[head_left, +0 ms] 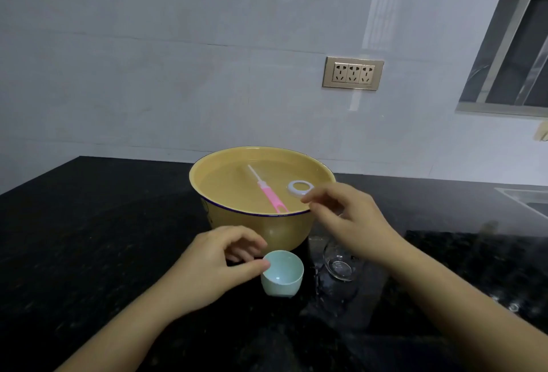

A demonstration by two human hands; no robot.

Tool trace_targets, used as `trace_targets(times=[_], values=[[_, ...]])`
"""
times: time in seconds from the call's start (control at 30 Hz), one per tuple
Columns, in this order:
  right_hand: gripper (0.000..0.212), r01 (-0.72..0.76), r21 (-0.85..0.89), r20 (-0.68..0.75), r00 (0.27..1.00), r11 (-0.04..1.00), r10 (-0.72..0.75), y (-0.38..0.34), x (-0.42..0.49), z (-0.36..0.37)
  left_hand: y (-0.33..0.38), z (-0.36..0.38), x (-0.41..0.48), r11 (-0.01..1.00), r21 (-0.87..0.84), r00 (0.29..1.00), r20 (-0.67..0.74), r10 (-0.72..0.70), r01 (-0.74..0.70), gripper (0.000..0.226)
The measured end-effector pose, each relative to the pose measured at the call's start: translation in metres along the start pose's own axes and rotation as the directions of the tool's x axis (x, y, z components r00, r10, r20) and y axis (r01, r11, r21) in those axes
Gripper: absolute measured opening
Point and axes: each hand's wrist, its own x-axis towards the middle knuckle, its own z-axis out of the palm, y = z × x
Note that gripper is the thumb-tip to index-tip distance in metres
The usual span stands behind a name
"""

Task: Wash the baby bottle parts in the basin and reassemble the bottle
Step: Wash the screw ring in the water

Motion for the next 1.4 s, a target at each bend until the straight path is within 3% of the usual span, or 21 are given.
trace_targets(times=[0.1,0.23,0.33,0.4,0.47,0.57,0.73,0.8,0.9,1.03,1.2,1.4], values=[[0.017,-0.091,0.009,-0.031,0.995,0.996,0.091,-0.004,0.022,0.001,0.014,-0.012,0.006,0.999,-0.022,0.999,-0.032,0.043,-0.043,0.008],[0.005,-0.158,-0.046,0.017,0.987,0.986,0.159,-0.006,0.054,0.009,0.022,-0.027,0.018,0.996,-0.039,0.993,-0.09,0.076,-0.08,0.02],[0.022,-0.184,-0.274,0.218,0.944,0.944,0.247,-0.008,0.075,0.022,0.025,-0.034,0.032,0.995,-0.054,0.986,-0.147,0.077,-0.086,0.003],[0.039,-0.158,-0.413,0.336,0.889,0.897,0.311,-0.011,0.087,0.033,0.026,-0.035,0.041,0.994,-0.06,0.98,-0.181,0.081,-0.094,0.012],[0.052,-0.119,-0.5,0.393,0.851,0.858,0.347,-0.014,0.094,0.041,0.026,-0.036,0.049,0.994,-0.068,0.982,-0.178,0.068,-0.081,0.016],[0.052,-0.042,-0.586,0.416,0.841,0.809,0.345,-0.014,0.101,0.05,0.024,-0.038,0.061,0.996,-0.063,0.986,-0.163,0.046,-0.057,0.014],[0.045,0.018,-0.622,0.39,0.874,0.783,0.289,-0.013,0.109,0.049,0.018,-0.038,0.079,0.998,-0.011,0.988,-0.141,0.06,-0.062,0.011],[0.034,0.083,-0.68,0.386,0.886,0.728,0.259,-0.01,0.111,0.043,0.015,-0.038,0.085,0.998,0.025,0.989,-0.137,0.064,-0.061,0.01],[0.034,0.124,-0.752,0.312,0.932,0.648,0.184,0.002,0.116,0.032,0.009,-0.038,0.094,0.995,0.093,0.992,-0.114,0.058,-0.047,0.006],[0.04,0.111,-0.763,0.219,0.971,0.637,0.093,0.019,0.123,0.017,0.001,-0.037,0.106,0.986,0.161,0.997,-0.054,0.057,-0.048,0.006],[0.036,-0.056,-0.719,0.054,0.989,0.693,0.136,0.042,0.12,0.015,0.0,-0.029,0.122,0.965,0.25,0.994,0.102,0.049,-0.073,0.009],[0.032,-0.071,-0.743,-0.014,0.996,0.665,0.091,0.052,0.118,0.022,0.001,-0.02,0.154,0.931,0.349,0.957,0.289,0.004,-0.109,0.018]])
